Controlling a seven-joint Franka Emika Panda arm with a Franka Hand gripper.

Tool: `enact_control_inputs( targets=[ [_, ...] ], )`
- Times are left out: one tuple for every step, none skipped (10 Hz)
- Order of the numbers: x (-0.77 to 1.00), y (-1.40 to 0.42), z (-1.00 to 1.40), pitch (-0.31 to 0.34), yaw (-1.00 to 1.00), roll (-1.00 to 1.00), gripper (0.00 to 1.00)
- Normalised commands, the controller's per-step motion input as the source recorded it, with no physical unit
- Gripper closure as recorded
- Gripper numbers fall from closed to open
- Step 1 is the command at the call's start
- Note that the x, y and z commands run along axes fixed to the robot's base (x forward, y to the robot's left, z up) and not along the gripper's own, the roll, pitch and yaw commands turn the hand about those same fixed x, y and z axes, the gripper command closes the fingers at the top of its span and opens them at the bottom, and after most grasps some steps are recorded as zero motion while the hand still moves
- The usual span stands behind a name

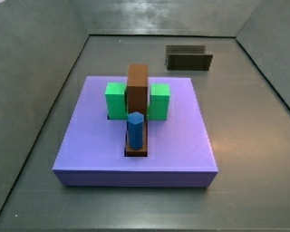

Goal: Pick up the red object. Move up. Move to above the board. Insert the red object.
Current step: Move to above the board, then insert the red object.

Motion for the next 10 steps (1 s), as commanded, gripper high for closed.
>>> enact_control_inputs(
  targets=[
    [0.58,-1.40,0.19,0.139,0.01,0.02,1.00],
    [0.26,-0.52,0.08,0.157,0.01,0.05,1.00],
    [0.14,-0.19,0.04,0.143,0.01,0.06,1.00],
    [0.01,0.06,-0.33,-0.010,-0.05,0.00,1.00],
    [0.03,0.25,-0.74,-0.074,0.00,0.05,1.00],
    [0.07,0.39,-0.94,-0.086,0.00,0.02,1.00],
    [0.00,0.37,-0.93,-0.103,0.00,0.04,1.00],
    [0.00,0.31,-0.90,-0.123,0.00,0.04,1.00],
    [0.04,0.28,-0.86,-0.129,0.00,0.07,1.00],
    [0.11,0.15,-0.78,-0.166,-0.09,0.04,1.00]
  ],
)
